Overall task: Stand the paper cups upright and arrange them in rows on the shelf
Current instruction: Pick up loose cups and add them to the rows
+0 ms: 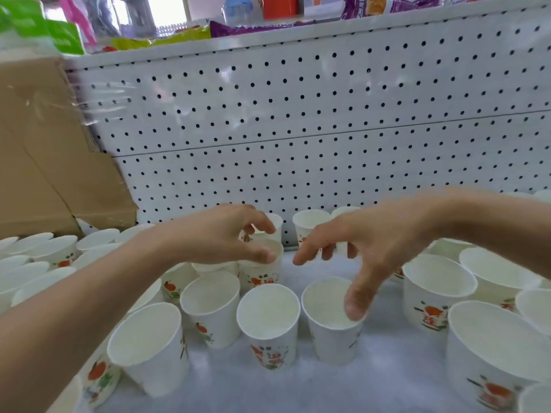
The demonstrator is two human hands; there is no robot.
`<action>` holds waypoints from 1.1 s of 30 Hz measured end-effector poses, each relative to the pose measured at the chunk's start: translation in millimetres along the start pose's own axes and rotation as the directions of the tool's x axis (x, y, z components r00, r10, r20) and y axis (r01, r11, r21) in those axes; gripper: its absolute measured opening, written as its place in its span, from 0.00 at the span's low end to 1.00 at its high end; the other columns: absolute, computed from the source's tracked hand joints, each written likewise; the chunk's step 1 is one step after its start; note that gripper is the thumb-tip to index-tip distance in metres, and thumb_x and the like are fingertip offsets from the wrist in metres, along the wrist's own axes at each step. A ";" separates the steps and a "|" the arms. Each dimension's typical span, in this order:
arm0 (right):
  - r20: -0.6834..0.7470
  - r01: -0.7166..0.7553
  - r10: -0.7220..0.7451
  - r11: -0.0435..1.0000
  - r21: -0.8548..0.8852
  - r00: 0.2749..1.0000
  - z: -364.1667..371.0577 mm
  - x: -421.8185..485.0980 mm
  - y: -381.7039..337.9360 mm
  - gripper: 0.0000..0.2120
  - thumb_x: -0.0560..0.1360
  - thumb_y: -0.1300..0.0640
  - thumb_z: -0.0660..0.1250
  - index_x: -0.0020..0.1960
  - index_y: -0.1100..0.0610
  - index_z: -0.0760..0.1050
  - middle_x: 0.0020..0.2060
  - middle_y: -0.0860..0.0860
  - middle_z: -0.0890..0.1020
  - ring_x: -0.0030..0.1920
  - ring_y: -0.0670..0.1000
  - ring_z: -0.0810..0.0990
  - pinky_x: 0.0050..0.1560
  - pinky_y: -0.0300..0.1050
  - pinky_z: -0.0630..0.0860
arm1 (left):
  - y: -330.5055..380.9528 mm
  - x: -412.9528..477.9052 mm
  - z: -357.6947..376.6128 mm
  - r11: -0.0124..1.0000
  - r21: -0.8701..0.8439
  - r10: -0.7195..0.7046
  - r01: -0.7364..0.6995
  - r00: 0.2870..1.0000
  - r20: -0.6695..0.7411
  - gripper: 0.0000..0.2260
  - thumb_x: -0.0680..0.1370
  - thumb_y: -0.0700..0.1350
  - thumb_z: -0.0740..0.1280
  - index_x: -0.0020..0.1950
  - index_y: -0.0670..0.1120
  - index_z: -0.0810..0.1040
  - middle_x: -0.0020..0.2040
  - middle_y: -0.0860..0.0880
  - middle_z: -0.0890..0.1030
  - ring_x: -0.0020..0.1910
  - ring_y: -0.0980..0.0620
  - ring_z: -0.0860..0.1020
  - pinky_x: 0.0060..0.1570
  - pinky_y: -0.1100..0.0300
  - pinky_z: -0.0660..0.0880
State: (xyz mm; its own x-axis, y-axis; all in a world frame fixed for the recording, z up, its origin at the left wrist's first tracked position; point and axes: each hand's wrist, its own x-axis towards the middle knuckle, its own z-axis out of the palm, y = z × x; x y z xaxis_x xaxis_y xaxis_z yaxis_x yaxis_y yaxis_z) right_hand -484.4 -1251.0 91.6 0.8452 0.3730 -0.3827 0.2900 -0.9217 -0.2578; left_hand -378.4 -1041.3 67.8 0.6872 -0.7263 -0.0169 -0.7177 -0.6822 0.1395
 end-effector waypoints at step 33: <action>-0.455 -0.454 0.352 0.881 -0.134 0.818 15.6 11.7 41.6 0.32 0.65 0.31 0.70 0.59 0.52 0.72 0.50 0.48 0.79 0.49 0.51 0.76 0.48 0.46 0.75 | 47.1 44.8 29.3 0.967 -0.227 -0.123 0.113 0.992 -0.034 0.36 0.64 0.60 0.78 0.66 0.52 0.67 0.56 0.54 0.78 0.50 0.54 0.78 0.51 0.52 0.79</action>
State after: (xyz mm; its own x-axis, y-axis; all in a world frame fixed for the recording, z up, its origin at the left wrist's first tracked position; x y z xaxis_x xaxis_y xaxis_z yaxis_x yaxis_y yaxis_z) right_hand -469.5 -1283.4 62.6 0.9977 -0.0678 0.0003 -0.0677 -0.9955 0.0658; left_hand -384.6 -1108.4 44.6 0.7739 -0.6333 -0.0003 -0.5913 -0.7229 0.3575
